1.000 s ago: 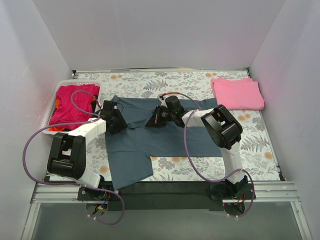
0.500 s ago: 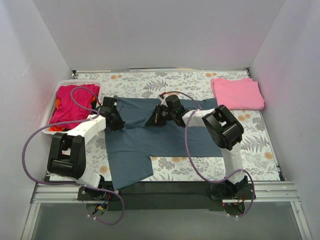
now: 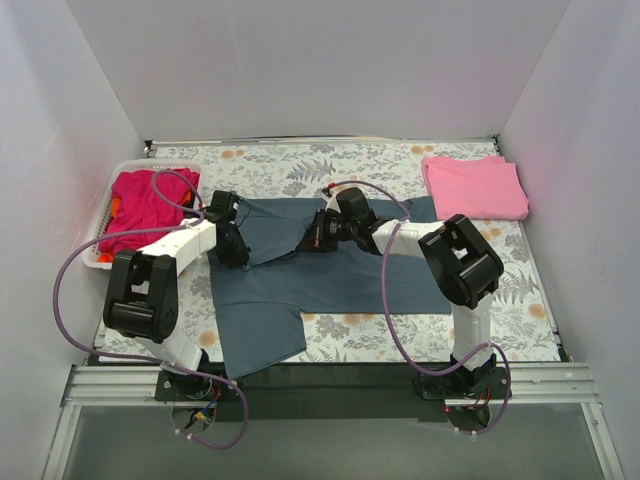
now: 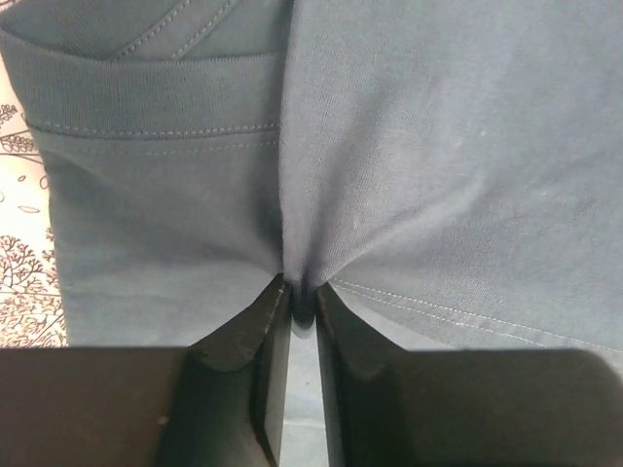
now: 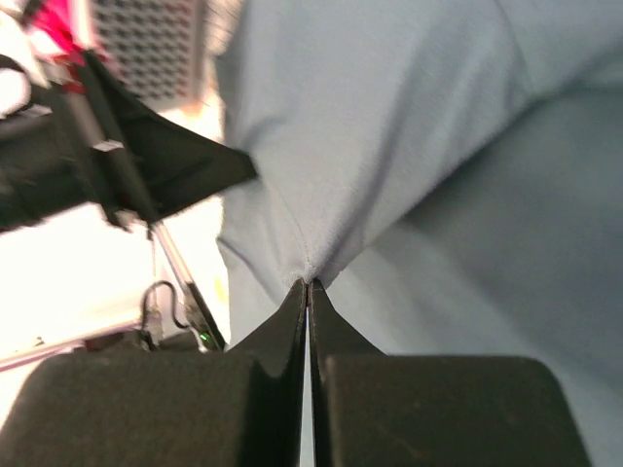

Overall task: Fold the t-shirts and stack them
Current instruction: Fold the tshirt

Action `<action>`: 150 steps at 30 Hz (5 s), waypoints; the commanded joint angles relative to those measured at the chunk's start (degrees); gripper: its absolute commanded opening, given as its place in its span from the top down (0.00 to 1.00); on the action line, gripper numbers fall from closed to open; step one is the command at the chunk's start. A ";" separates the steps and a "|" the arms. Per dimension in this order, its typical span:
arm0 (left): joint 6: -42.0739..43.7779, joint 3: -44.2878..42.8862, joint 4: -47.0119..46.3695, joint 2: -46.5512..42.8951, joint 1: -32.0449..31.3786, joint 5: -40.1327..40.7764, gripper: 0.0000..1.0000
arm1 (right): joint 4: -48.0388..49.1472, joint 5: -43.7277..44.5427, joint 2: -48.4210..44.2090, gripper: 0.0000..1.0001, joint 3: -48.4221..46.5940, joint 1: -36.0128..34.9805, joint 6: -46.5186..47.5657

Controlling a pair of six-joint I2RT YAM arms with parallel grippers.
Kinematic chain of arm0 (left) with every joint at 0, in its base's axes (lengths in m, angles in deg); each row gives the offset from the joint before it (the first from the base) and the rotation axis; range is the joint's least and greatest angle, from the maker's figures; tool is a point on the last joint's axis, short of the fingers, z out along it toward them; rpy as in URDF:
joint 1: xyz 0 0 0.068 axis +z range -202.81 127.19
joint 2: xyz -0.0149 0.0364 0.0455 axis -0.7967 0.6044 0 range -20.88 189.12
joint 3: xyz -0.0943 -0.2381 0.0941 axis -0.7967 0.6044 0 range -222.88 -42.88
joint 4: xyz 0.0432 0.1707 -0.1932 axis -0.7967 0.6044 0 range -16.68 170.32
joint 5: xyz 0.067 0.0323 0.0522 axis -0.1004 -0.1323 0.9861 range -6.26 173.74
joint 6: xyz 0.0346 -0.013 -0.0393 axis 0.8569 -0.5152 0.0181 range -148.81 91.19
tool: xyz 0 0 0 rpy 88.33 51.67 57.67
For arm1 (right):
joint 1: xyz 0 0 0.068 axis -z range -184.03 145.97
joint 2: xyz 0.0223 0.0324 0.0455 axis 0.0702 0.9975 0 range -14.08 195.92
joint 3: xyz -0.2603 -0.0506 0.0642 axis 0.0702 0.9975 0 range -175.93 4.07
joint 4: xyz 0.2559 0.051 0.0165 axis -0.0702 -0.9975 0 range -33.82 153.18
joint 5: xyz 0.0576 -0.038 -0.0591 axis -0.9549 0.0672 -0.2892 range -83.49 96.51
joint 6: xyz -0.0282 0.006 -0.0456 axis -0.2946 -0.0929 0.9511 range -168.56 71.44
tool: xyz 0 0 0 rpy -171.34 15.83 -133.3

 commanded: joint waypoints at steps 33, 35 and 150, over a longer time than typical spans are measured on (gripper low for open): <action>-2.17 -19.95 -0.29 19.07 1.15 11.32 0.54 | -23.95 10.18 -4.63 0.54 -1.99 36.67 30.69; -3.49 -17.75 0.33 18.37 1.77 11.50 0.55 | -23.60 10.62 -3.83 0.54 -1.21 37.46 30.60; -8.50 -29.69 -6.17 20.48 11.18 26.88 0.90 | -22.63 18.53 6.46 0.78 -11.58 42.56 26.56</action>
